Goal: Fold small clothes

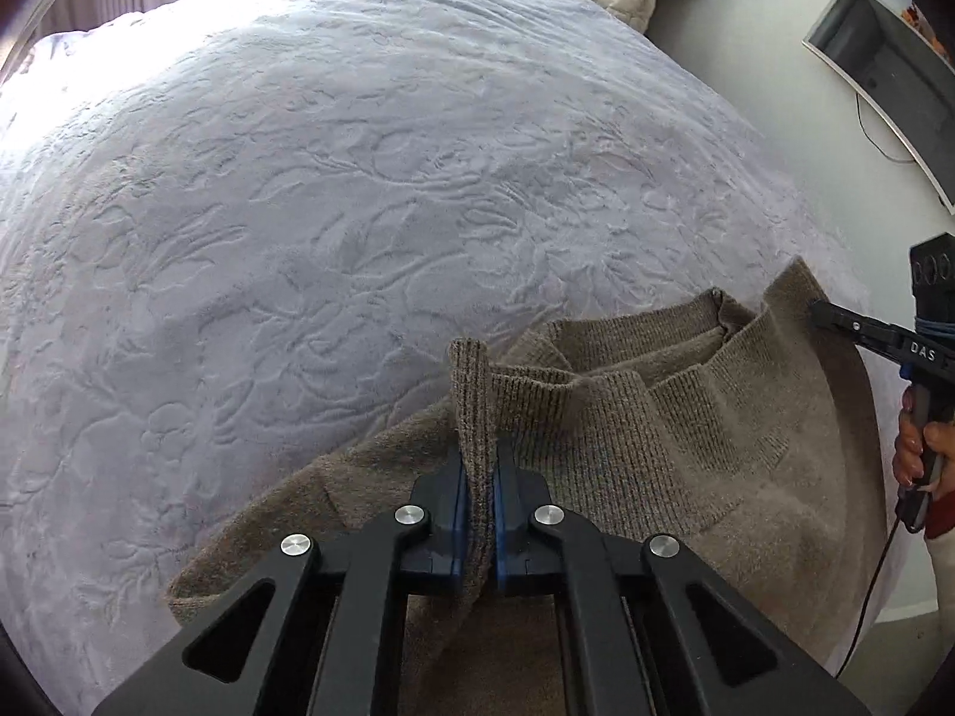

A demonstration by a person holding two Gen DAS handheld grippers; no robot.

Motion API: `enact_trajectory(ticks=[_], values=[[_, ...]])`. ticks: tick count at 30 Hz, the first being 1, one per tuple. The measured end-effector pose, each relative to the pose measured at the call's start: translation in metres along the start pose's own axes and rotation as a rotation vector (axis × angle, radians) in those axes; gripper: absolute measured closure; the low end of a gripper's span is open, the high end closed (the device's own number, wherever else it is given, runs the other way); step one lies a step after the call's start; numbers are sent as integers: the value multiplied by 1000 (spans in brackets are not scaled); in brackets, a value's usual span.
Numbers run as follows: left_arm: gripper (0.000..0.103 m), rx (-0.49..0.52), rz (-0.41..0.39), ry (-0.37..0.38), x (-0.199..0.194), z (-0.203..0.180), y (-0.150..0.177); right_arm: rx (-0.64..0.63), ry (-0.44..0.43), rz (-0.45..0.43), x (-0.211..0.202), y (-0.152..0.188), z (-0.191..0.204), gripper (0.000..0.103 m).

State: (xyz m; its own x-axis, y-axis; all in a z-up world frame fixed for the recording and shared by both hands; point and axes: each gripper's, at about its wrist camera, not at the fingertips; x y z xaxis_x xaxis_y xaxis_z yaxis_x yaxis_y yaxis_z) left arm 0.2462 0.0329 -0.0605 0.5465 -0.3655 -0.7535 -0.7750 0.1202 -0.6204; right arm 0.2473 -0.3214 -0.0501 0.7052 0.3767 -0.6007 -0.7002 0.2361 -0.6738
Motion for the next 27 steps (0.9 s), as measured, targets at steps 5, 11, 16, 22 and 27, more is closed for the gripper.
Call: enact_trajectory(ticks=[5, 11, 16, 22, 27], values=[[95, -71, -44, -62, -4, 25, 5, 5, 75, -38, -5, -4, -11, 97], [95, -80, -46, -117, 5, 24, 13, 107, 154, -8, 20, 17, -43, 96], [21, -96, -127, -185, -26, 26, 15, 61, 167, -15, -5, 13, -29, 90], [21, -66, -172, -166, -74, 15, 31, 86, 66, -111, -62, 28, -5, 70], [21, 59, -164, -87, -101, -34, 72, 28, -7, -84, -85, 58, 39, 70]])
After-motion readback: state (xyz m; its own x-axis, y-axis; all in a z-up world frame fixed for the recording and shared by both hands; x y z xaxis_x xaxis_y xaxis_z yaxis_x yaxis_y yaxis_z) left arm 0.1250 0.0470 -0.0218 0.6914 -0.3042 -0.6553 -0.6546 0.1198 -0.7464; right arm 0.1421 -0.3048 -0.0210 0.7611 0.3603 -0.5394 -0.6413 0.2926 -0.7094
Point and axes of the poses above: each gripper's, at about its wrist camera, not at the fingertips, and x roughly the way its jaws point, z to its left, y to its underside, and after that the axes turned 12 degrees about -z, right-handed
